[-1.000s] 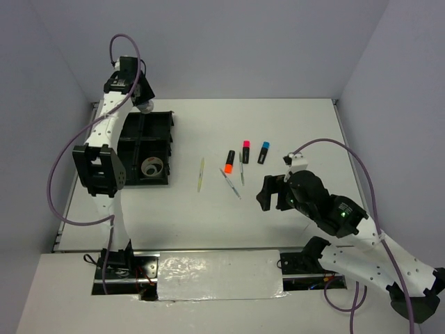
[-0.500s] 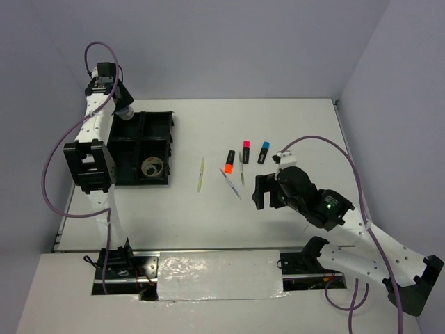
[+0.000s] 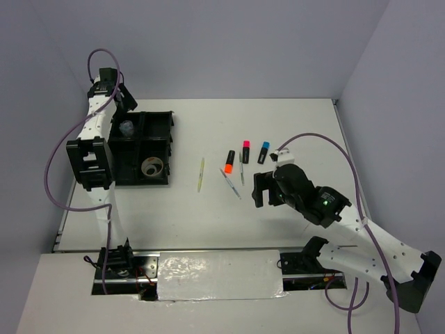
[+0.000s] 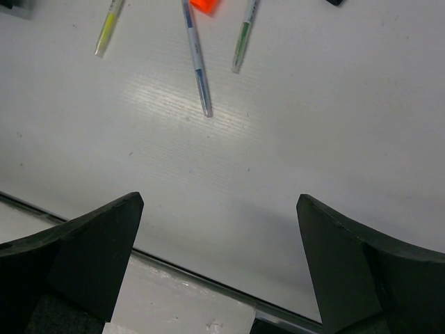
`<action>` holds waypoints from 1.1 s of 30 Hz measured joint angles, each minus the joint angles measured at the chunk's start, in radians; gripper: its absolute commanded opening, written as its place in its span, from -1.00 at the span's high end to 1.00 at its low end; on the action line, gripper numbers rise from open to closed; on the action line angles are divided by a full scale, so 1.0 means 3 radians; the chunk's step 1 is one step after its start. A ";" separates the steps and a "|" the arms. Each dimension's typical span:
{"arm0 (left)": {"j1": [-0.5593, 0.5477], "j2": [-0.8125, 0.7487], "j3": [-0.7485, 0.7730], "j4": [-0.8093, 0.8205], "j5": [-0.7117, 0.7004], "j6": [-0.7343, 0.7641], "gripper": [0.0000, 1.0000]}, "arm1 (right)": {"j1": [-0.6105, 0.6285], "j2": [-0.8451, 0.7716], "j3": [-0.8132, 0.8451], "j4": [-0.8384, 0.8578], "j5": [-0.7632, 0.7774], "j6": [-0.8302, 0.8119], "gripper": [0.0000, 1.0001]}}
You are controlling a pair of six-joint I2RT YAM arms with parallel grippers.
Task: Sort the stationery into containers
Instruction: Place the stationery in the storage box, then pick up the pen from the center of the board.
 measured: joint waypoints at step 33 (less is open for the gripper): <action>-0.1391 -0.4395 -0.3970 0.0033 0.0076 0.0254 -0.99 | -0.1813 0.3948 0.2029 0.0716 -0.0306 -0.0079 -0.23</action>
